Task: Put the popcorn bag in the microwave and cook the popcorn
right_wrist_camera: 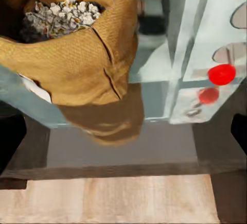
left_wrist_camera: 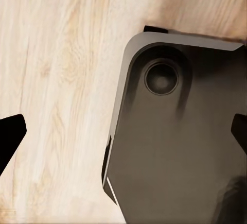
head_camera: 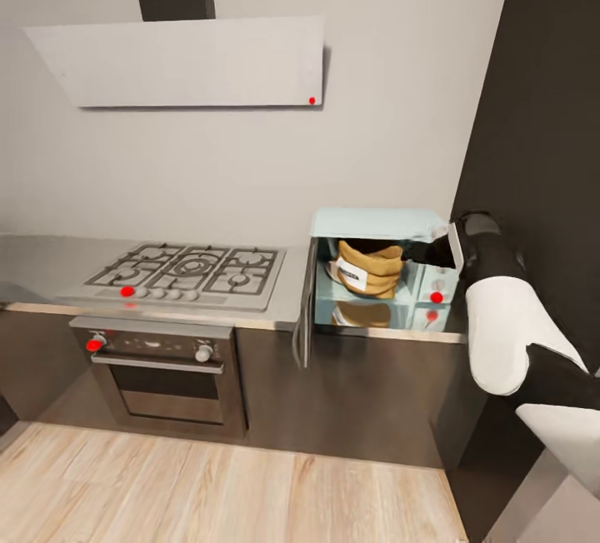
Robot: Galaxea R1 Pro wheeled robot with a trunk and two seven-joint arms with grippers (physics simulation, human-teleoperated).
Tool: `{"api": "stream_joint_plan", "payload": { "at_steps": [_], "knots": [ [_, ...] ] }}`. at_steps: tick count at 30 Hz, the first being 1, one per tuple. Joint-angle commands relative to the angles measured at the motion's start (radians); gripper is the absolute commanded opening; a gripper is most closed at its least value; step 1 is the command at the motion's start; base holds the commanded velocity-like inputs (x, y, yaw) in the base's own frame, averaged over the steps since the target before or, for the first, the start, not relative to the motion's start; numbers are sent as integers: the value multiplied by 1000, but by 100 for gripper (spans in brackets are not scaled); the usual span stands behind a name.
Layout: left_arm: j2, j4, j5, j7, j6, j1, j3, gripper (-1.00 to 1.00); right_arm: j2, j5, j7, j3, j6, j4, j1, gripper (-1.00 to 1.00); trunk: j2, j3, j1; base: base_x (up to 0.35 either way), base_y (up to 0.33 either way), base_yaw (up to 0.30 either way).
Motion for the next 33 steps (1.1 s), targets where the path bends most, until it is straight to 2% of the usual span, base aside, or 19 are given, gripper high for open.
{"api": "stream_joint_plan", "payload": {
  "at_steps": [1,3,5,9,12,13,16,18,20,23,25,27,33],
  "knots": [
    [0,0,5,0,-3,0,3,100,1,9,10,9,3,-3,35,100,-1,-1,-1,-345,0,0],
    [0,0,5,0,-2,0,3,100,1,8,11,53,3,-9,95,100,-1,-1,-1,-338,0,0],
    [0,0,5,0,-2,0,3,100,2,5,12,78,3,-11,142,100,-1,-1,-1,-259,0,0],
    [0,0,5,0,-2,0,3,100,11,2,15,87,3,-12,166,100,-1,-1,-1,-120,0,0],
    [1,0,5,0,-2,0,3,100,16,0,71,88,3,-12,174,100,-1,-1,-1,-16,0,0],
    [1,0,5,0,-2,0,4,100,18,0,136,87,-54,-7,200,100,-1,-1,-1,-3,0,0],
    [1,0,5,0,-2,0,4,100,43,-3,200,84,-242,-2,239,100,-1,-1,-1,-1,0,0],
    [1,0,5,0,-3,0,4,100,93,-1,205,82,-368,-1,246,100,-1,-1,-1,0,0,0],
    [0,0,4,0,-3,0,4,100,121,0,205,81,-466,2,250,100,-1,-1,-1,0,0,0],
    [1,0,6,0,-2,0,4,100,133,-1,195,77,-653,4,277,100,-1,-1,-1,0,0,0],
    [1,0,6,0,1,0,4,100,135,-2,171,71,-709,4,283,100,-1,-1,-1,17,0,0],
    [1,0,6,0,2,0,3,100,134,-3,134,66,-731,6,286,100,-1,-1,-1,122,0,0],
    [1,0,7,0,2,0,2,100,124,-4,63,48,-748,53,287,100,-1,-1,-1,212,0,0]
  ]
}}
